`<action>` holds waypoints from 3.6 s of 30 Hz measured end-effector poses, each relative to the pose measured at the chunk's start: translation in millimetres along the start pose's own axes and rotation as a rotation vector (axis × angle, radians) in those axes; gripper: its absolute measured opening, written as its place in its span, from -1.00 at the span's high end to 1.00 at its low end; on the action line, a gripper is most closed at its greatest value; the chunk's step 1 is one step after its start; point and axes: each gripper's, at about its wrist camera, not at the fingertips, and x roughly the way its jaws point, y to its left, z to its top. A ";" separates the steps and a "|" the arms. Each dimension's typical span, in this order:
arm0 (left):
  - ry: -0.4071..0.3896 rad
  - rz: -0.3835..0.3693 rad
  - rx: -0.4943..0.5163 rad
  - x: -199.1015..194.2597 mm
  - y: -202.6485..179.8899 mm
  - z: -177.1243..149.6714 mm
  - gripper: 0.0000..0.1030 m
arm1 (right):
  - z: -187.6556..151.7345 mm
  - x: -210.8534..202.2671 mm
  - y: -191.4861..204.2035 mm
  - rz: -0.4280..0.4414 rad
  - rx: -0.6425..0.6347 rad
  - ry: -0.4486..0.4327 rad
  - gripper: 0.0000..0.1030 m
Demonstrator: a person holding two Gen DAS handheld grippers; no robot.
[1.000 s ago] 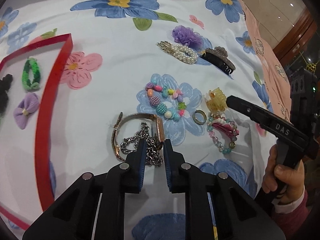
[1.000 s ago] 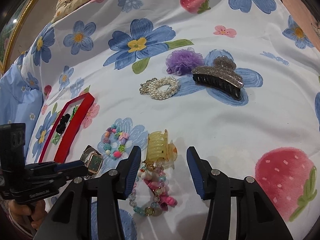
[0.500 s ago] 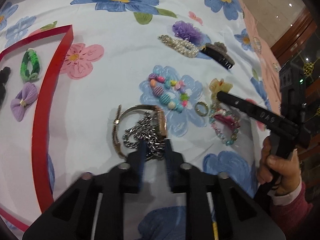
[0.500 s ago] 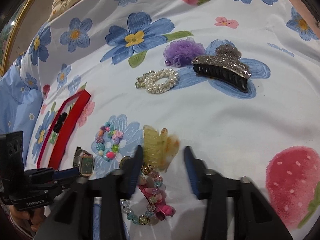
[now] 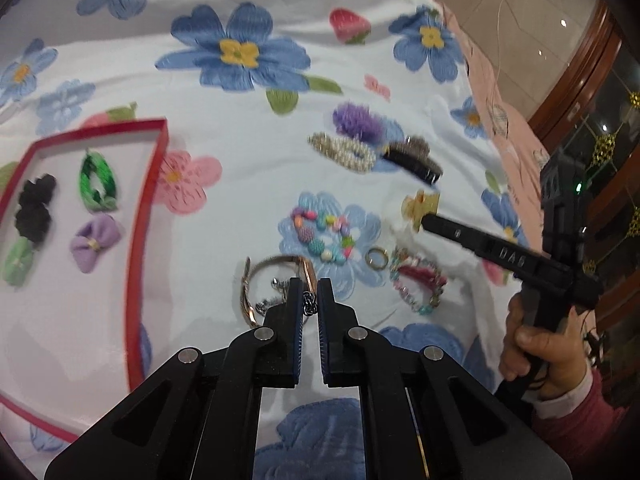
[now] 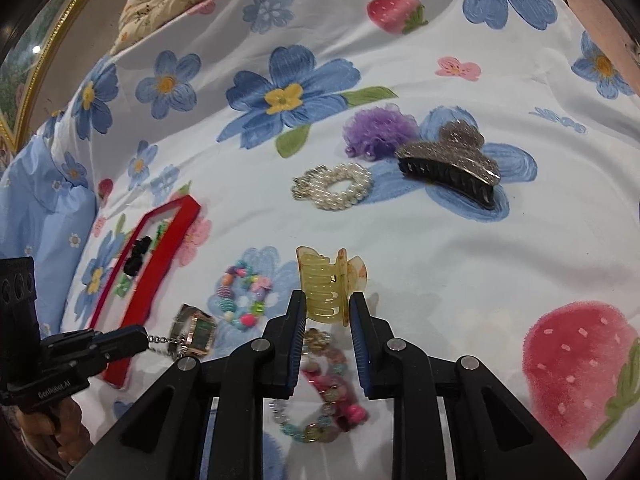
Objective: Organize jewelry
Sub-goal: 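Lower the chain bracelet and yellow claw clip into the tray, open both tools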
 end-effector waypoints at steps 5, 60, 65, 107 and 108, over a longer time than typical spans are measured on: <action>-0.076 0.005 -0.017 -30.0 5.4 10.5 0.89 | 2.4 -6.9 14.3 0.022 -0.015 -0.011 0.57; -0.166 0.252 -0.391 -66.8 222.0 -10.7 0.89 | -5.9 147.7 256.2 0.202 -0.427 0.261 0.57; -0.130 0.266 -0.401 -54.2 227.1 -15.6 0.89 | -5.7 148.6 256.7 0.194 -0.441 0.252 0.57; -0.169 0.281 -0.285 -92.9 129.6 -23.3 -0.24 | 5.3 23.3 169.9 0.181 -0.257 0.067 0.14; -0.168 0.273 -0.276 -92.7 122.8 -23.7 -0.25 | 3.9 16.8 162.7 0.171 -0.245 0.057 0.13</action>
